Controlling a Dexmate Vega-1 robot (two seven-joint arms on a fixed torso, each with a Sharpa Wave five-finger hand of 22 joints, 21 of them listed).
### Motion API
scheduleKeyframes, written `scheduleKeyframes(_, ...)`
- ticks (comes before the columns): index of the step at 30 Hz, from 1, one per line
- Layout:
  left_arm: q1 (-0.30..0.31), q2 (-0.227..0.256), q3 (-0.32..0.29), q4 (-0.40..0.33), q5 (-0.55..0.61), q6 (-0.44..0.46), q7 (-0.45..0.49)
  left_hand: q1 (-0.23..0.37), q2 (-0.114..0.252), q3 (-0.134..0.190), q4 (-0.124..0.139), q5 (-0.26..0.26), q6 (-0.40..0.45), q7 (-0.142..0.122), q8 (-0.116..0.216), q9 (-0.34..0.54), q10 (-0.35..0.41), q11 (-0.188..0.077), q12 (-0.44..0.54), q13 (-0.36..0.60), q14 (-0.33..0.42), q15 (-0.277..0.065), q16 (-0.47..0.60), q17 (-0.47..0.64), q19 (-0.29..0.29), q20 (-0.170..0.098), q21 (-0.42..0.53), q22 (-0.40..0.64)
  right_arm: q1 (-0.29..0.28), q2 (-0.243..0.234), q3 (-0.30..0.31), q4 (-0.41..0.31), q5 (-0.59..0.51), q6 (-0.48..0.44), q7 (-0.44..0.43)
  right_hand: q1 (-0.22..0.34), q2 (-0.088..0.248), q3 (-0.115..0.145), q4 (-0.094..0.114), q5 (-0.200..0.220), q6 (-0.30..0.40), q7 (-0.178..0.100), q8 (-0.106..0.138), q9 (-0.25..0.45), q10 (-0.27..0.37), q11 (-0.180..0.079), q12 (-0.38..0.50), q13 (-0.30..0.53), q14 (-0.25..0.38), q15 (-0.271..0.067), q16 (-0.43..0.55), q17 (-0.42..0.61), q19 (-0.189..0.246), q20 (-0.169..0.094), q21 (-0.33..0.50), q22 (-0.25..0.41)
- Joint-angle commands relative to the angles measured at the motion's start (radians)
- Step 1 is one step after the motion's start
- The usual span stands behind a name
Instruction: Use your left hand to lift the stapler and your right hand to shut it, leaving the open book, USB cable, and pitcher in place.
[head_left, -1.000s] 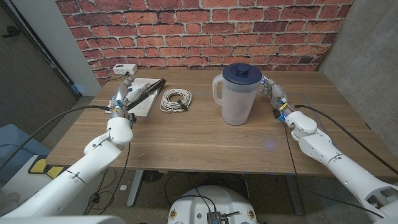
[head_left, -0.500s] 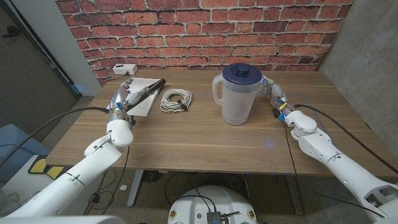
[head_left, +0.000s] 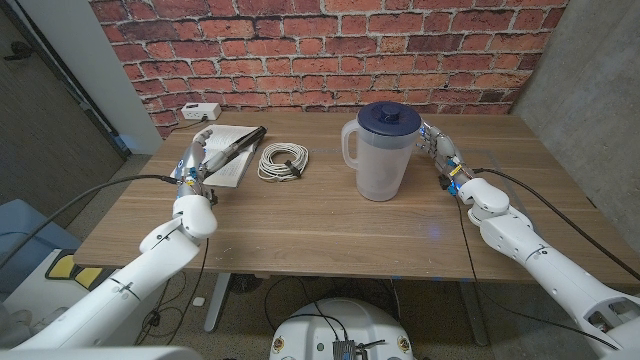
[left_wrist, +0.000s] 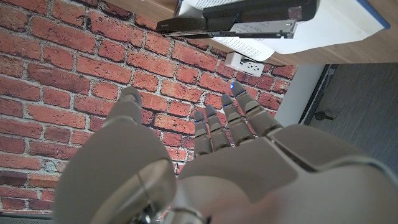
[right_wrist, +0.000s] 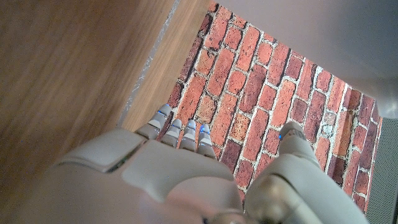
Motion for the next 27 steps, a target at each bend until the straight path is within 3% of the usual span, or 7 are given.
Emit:
scheduleKeyframes(1,-0.003,-0.036,-0.012,0.027,-0.040,-0.003,0.013,0.003,-0.014,-0.009,-0.002,-0.004,0.006,-0.005,0.009,0.006,0.006,-0.005,0.002,0.004,-0.001,-0.081,0.000,0.001,-0.003,-0.001,-0.011,0.002,0.013,0.005,-0.009,0.016,-0.003,-0.004,0.009,0.012,-0.002,-0.006,-0.001,0.000,0.000,0.001,-0.002,0.003,0.002,0.000,-0.004,0.005,0.003,-0.005,-0.003,0.001,0.007,0.001,-0.005,0.006)
scheduleKeyframes(11,-0.005,-0.044,-0.020,0.045,-0.075,-0.004,0.016,0.013,-0.011,-0.013,-0.003,-0.004,0.011,0.001,0.011,0.006,0.009,0.002,0.003,0.009,-0.002,-0.074,-0.001,0.000,-0.003,0.000,-0.019,0.003,0.021,0.012,-0.008,0.034,0.003,-0.002,0.013,0.014,-0.002,-0.008,0.000,0.000,0.000,0.001,-0.002,0.003,0.003,-0.002,-0.003,0.005,0.003,-0.004,-0.004,0.001,0.009,0.002,-0.012,0.006)
scheduleKeyframes(13,-0.006,-0.044,-0.018,0.044,-0.075,0.004,0.019,0.018,-0.008,-0.016,-0.002,-0.004,0.010,0.004,0.011,0.007,0.009,0.010,0.004,0.011,-0.030,-0.067,-0.011,0.000,-0.016,-0.007,-0.028,0.003,0.022,0.014,-0.007,0.037,0.006,-0.002,0.014,0.014,-0.002,-0.009,0.000,0.000,-0.001,0.001,-0.002,0.003,0.003,-0.002,-0.004,0.005,0.003,-0.004,-0.004,0.001,0.010,0.003,-0.014,0.006)
scheduleKeyframes(22,-0.011,-0.057,-0.020,0.042,-0.102,0.045,0.028,0.043,0.027,-0.011,0.000,-0.001,0.006,0.034,0.010,0.008,0.018,0.037,0.008,0.018,-0.029,-0.040,-0.003,0.002,-0.013,-0.003,-0.039,0.004,0.028,0.019,-0.007,0.057,0.013,0.005,0.026,0.015,-0.001,-0.011,0.000,0.000,0.000,0.001,-0.001,0.003,0.003,0.001,-0.004,0.005,0.004,-0.003,-0.005,0.002,0.012,0.003,-0.020,0.006)
scheduleKeyframes(27,-0.009,-0.064,-0.026,0.050,-0.118,0.053,0.038,0.043,0.030,-0.017,0.003,-0.004,0.026,0.041,0.018,0.009,0.039,0.036,0.017,0.022,-0.017,-0.039,0.003,0.003,-0.003,0.001,-0.041,0.004,0.028,0.025,-0.006,0.067,0.020,0.009,0.028,0.008,-0.002,-0.015,0.004,-0.001,0.004,0.000,0.000,0.003,0.005,-0.002,-0.003,0.005,0.005,-0.004,-0.004,0.003,0.013,0.004,-0.024,0.007)
